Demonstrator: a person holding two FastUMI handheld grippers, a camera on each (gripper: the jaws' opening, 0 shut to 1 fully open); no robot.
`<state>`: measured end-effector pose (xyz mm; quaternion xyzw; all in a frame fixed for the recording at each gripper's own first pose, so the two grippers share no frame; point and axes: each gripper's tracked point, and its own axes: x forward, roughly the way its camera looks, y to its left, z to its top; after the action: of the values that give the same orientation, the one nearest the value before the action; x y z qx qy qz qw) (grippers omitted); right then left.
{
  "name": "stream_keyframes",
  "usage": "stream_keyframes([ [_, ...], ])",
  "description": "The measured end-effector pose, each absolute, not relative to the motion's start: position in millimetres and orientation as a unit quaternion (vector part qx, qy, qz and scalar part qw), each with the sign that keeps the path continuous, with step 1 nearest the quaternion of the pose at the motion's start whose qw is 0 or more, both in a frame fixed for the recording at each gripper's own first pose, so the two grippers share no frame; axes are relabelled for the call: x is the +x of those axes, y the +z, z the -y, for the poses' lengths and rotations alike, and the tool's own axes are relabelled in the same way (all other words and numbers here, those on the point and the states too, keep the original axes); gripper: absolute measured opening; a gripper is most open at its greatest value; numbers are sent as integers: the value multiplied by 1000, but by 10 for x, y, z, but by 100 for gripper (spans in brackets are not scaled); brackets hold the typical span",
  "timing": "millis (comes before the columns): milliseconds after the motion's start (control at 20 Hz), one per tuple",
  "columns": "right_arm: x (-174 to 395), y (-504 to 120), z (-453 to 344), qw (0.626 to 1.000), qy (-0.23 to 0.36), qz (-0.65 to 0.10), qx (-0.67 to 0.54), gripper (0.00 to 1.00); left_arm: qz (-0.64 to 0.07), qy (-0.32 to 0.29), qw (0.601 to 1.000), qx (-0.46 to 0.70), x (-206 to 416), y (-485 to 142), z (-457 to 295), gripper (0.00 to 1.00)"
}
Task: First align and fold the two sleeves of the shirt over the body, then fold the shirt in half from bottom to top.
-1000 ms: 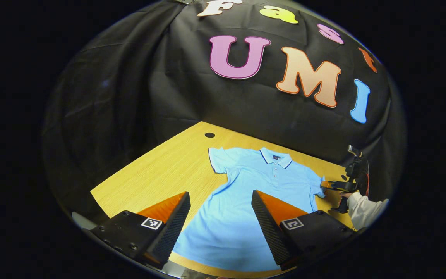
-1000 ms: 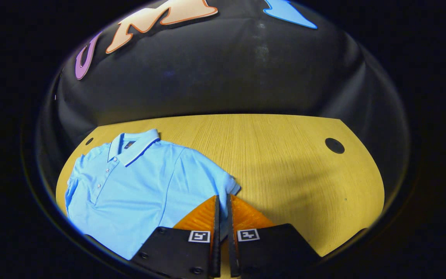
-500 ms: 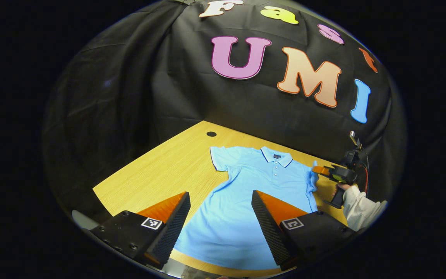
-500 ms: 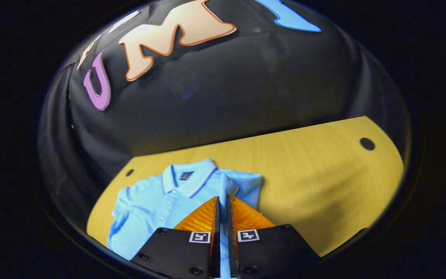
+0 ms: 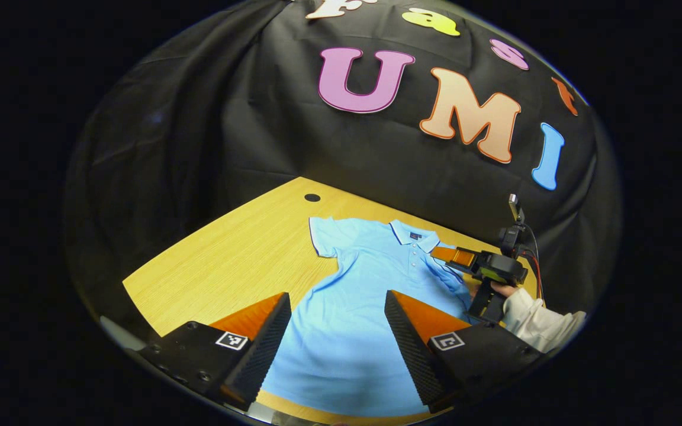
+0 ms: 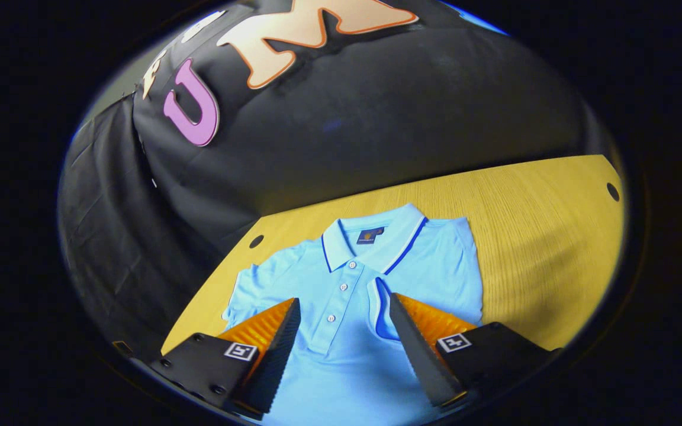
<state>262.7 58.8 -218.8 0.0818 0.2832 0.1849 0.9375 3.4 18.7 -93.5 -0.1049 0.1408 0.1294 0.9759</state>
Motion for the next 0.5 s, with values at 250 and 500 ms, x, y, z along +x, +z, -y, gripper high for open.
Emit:
stream_keyframes([
  [250, 2167, -1989, -432, 951, 165, -257, 45, 98, -147, 121, 976, -106, 497, -1036, -455, 95],
  [500, 1554, -1963, -294, 955, 134, -263, 29, 94, -170, 88, 980, -61, 1098, -1163, -714, 95],
])
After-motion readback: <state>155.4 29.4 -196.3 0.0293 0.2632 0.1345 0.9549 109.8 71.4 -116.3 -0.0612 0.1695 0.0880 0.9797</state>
